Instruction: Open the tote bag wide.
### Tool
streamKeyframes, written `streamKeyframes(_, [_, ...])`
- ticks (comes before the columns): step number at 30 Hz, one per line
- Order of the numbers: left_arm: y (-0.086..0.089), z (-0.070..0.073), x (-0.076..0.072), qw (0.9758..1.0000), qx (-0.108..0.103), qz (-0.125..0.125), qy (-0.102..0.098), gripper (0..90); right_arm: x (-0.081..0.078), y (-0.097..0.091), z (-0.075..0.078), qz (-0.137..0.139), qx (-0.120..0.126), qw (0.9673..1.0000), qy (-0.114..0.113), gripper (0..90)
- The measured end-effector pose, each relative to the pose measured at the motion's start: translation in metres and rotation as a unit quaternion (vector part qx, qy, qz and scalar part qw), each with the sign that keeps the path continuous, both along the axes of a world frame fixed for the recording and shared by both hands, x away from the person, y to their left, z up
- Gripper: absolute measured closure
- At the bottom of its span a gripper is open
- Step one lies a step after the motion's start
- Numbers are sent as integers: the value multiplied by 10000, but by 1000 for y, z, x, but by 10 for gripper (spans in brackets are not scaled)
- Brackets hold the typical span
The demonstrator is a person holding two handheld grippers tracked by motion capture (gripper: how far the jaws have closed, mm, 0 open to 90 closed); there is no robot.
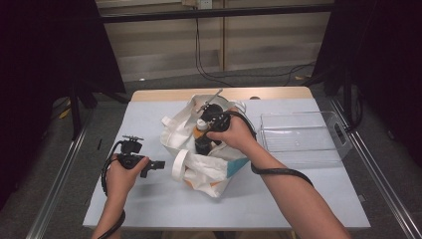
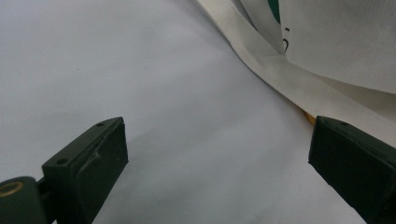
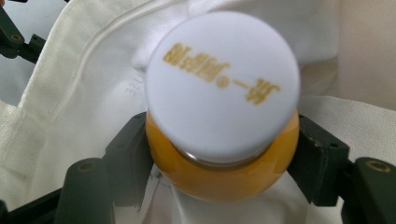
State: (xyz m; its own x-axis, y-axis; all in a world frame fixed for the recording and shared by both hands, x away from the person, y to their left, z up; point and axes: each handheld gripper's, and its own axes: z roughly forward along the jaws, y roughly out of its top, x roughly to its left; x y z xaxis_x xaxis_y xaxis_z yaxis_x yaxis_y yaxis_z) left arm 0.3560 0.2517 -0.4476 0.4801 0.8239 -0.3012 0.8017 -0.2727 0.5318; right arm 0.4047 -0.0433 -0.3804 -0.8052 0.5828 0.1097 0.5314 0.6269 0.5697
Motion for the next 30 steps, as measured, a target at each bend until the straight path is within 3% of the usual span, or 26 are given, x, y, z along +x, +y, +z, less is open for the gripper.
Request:
streamKeyframes(10, [2,3,0,9999,118,-62,-50,41,1,-3,10,48,-81,9999,144,301])
streamKeyframes(30, [3,7,-2,9999,-10,-1,-127,42,6,-3,39,-18,-384,9983,441,304])
